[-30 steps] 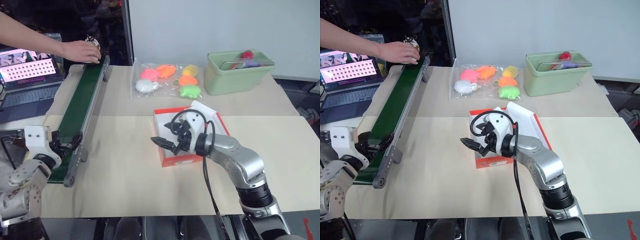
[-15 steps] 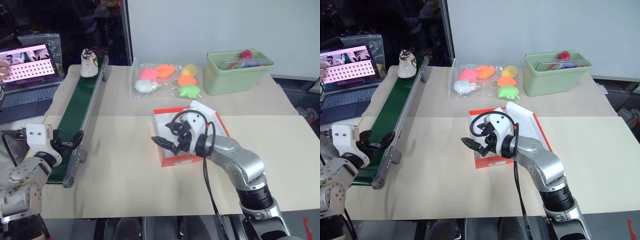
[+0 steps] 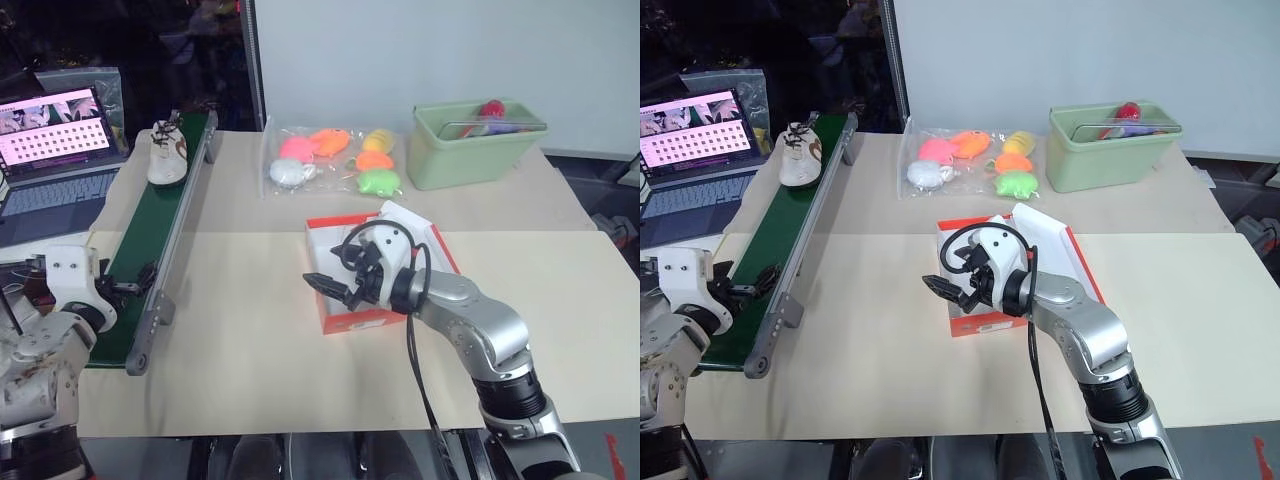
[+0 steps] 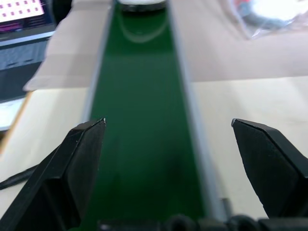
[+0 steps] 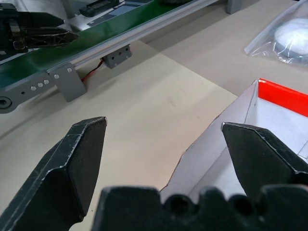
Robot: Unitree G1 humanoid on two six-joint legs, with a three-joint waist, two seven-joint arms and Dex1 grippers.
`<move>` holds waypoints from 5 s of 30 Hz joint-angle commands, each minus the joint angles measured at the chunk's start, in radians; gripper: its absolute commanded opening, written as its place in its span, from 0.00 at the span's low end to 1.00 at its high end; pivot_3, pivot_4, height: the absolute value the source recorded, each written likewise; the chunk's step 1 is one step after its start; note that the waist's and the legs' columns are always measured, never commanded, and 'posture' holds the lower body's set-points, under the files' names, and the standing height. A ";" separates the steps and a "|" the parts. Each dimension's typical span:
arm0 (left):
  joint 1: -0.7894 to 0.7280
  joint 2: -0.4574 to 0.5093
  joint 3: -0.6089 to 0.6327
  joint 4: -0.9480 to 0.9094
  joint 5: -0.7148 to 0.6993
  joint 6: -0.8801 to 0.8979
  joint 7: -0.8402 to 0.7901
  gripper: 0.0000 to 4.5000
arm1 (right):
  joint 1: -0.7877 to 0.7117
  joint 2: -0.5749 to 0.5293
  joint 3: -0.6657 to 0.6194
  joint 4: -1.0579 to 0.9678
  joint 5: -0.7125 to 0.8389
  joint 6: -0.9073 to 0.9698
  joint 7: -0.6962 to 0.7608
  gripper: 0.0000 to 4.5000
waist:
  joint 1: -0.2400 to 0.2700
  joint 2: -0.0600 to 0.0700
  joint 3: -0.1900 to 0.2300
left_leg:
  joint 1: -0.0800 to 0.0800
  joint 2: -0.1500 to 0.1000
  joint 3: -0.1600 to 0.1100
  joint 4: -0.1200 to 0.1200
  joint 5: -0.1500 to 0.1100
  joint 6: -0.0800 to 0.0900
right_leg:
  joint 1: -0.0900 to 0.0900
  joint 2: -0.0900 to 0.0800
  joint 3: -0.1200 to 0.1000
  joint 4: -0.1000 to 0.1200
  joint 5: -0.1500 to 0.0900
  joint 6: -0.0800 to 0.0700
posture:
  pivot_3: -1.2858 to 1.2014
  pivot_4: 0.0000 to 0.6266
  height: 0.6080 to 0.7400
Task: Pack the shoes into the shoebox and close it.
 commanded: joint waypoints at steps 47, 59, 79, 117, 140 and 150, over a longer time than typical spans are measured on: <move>-0.058 -0.029 -0.050 0.021 0.026 0.183 0.041 0.63 | -0.024 0.017 -0.054 -0.042 0.023 -0.011 -0.018 1.00 | 0.013 0.006 -0.004 | 0.006 0.000 -0.001 0.000 0.000 -0.001 | 0.005 0.000 0.000 0.001 0.000 0.000 | 0.52 0.24 0.92; -0.092 -0.039 -0.082 -0.001 0.090 0.138 0.104 0.49 | -0.026 0.026 -0.057 -0.040 0.027 -0.008 -0.034 1.00 | 0.018 0.008 -0.004 | 0.007 0.000 -0.002 0.000 0.001 -0.001 | 0.006 0.000 0.000 0.002 -0.001 -0.001 | 0.52 0.24 0.92; -0.277 -0.207 -0.191 -0.318 0.058 -0.013 0.169 0.49 | -0.158 0.252 -0.160 0.121 0.094 0.042 -0.149 1.00 | 0.003 0.005 -0.004 | -0.002 0.000 -0.004 -0.001 0.002 -0.002 | 0.002 0.001 -0.002 0.001 0.000 -0.001 | 0.52 0.24 0.92; -0.315 -0.287 -0.417 -0.374 -0.158 0.119 -0.005 0.49 | -0.404 0.531 -0.454 0.489 0.698 0.220 -0.548 0.45 | -0.006 0.005 -0.004 | -0.002 0.000 -0.008 -0.001 0.002 -0.001 | 0.003 0.003 -0.003 0.001 0.000 -0.001 | 0.52 0.24 0.92; -0.305 -0.267 -0.440 -0.369 -0.109 0.089 -0.017 0.99 | -0.411 0.528 -0.466 0.453 0.895 0.070 -0.696 0.07 | -0.005 0.005 -0.004 | -0.002 0.000 -0.008 -0.001 0.002 -0.001 | 0.003 0.003 -0.003 0.001 0.000 -0.001 | 0.52 0.24 0.92; -0.304 -0.282 -0.410 -0.397 -0.122 0.096 0.008 0.99 | -0.443 0.400 -0.507 0.490 0.747 -0.112 -0.723 0.07 | -0.005 0.006 -0.003 | -0.002 0.000 -0.008 -0.001 0.002 -0.001 | 0.003 0.003 -0.003 0.001 -0.001 -0.001 | 0.52 0.24 0.92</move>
